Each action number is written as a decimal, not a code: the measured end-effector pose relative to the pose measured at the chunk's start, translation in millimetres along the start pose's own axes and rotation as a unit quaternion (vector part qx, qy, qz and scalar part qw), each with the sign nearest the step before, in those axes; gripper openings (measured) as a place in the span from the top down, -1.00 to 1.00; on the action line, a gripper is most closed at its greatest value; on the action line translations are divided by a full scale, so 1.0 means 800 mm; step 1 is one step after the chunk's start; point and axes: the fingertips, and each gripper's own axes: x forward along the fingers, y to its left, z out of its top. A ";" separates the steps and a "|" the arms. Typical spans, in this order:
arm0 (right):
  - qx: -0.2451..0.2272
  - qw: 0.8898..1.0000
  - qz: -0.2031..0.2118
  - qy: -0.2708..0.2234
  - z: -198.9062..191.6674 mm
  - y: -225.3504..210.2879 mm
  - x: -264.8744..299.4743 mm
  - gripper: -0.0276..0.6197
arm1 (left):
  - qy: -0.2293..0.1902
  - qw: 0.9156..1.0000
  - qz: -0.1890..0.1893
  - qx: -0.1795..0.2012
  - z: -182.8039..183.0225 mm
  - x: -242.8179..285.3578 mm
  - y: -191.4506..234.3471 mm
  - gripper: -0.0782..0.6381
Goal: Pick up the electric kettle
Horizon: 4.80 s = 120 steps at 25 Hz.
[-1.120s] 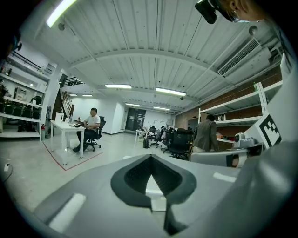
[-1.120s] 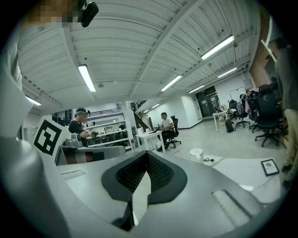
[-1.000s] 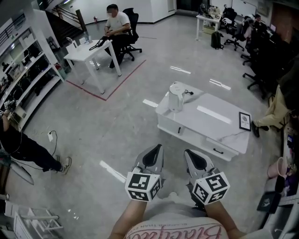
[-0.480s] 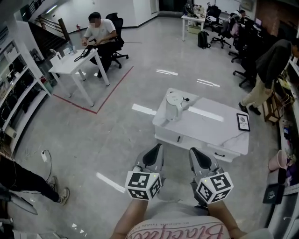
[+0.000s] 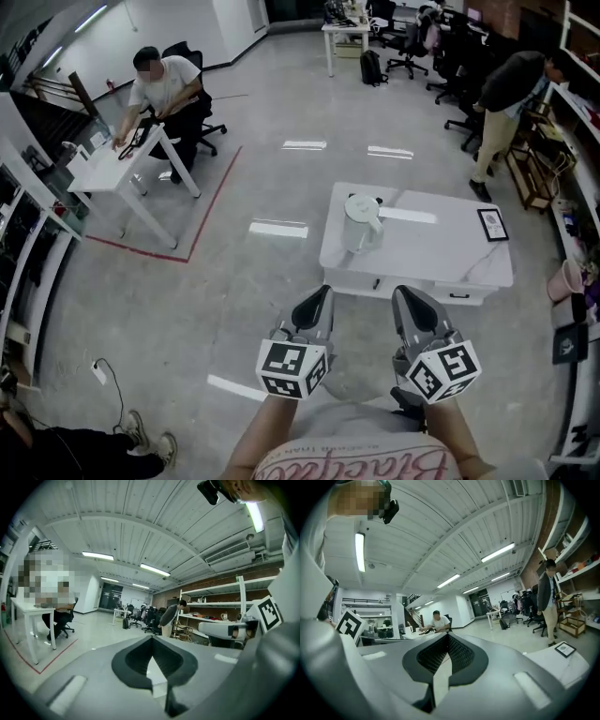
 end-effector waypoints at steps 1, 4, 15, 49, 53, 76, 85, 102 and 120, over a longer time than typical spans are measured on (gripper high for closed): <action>-0.002 1.000 -0.013 -0.002 -0.001 0.001 0.008 0.84 | 0.001 1.000 -0.010 0.001 0.002 0.000 0.011 0.76; -0.003 0.999 -0.048 -0.008 -0.004 0.000 0.025 0.84 | 0.002 1.000 -0.027 0.008 0.001 0.000 0.040 0.76; -0.036 0.991 -0.106 0.066 -0.044 0.001 0.103 0.84 | 0.029 0.997 -0.067 -0.001 -0.016 0.044 0.110 0.76; -0.014 0.956 -0.277 0.092 -0.179 -0.245 0.298 0.38 | 0.123 0.979 -0.153 0.057 -0.091 0.384 0.257 0.76; -0.023 0.947 -0.302 0.108 -0.236 -0.278 0.312 0.38 | 0.128 0.977 -0.162 0.049 -0.131 0.411 0.280 0.76; 0.034 0.864 -0.490 0.107 -0.432 -0.445 0.365 0.37 | 0.169 0.967 -0.186 0.039 -0.299 0.524 0.322 0.76; -0.021 0.865 -0.487 0.123 -0.432 -0.473 0.374 0.51 | 0.153 0.968 -0.191 0.046 -0.307 0.568 0.319 0.76; -0.014 0.887 -0.451 0.094 -0.410 -0.497 0.388 0.40 | 0.169 0.973 -0.157 0.032 -0.335 0.625 0.314 0.77; 0.011 0.895 -0.438 0.082 -0.272 -0.452 0.374 0.39 | 0.119 0.982 -0.139 0.048 -0.201 0.601 0.286 0.77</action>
